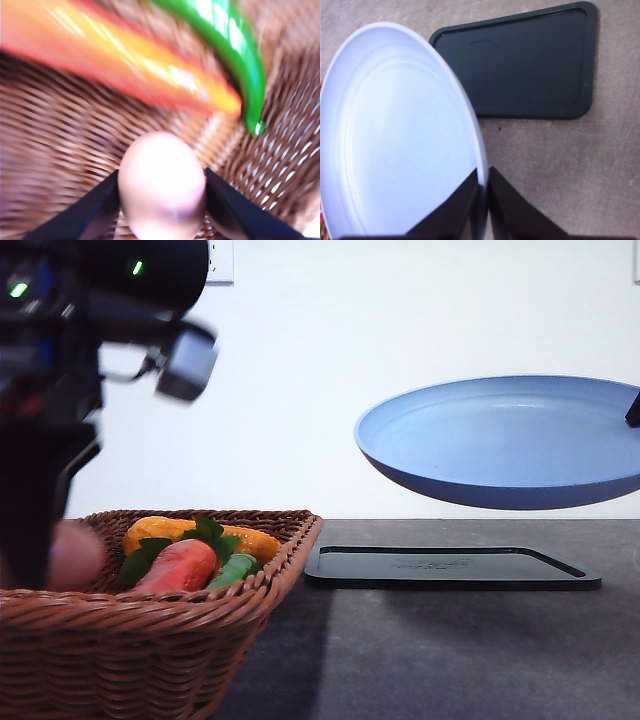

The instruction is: Transfer egg from basket to plate and serve

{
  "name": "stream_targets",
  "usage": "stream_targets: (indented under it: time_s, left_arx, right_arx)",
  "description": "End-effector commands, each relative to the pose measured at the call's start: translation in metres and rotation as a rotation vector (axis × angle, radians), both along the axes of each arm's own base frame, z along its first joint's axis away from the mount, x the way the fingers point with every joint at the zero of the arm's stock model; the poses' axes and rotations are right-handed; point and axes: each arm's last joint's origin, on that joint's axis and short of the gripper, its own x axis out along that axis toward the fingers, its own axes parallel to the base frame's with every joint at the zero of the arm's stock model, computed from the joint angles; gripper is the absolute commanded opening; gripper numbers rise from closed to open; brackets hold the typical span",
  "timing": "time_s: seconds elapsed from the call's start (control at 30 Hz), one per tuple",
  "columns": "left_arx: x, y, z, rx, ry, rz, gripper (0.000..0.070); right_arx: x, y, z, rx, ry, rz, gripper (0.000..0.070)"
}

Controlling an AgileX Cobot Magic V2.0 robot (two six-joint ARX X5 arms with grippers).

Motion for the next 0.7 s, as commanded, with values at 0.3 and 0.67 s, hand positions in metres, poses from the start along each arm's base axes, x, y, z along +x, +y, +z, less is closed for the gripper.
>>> stream_targets:
  time_s: [0.3,0.67]
  left_arx:
    - [0.024,-0.041,0.105,-0.533,-0.169,0.027,0.0139]
    - [0.014,-0.084,0.102,-0.695,-0.118,-0.039,0.0139]
  right_arx:
    - [0.010,0.009,-0.009,0.137,0.108,0.101,0.0000]
    - [0.016,0.026,-0.023,0.177,0.225,0.226,0.0000]
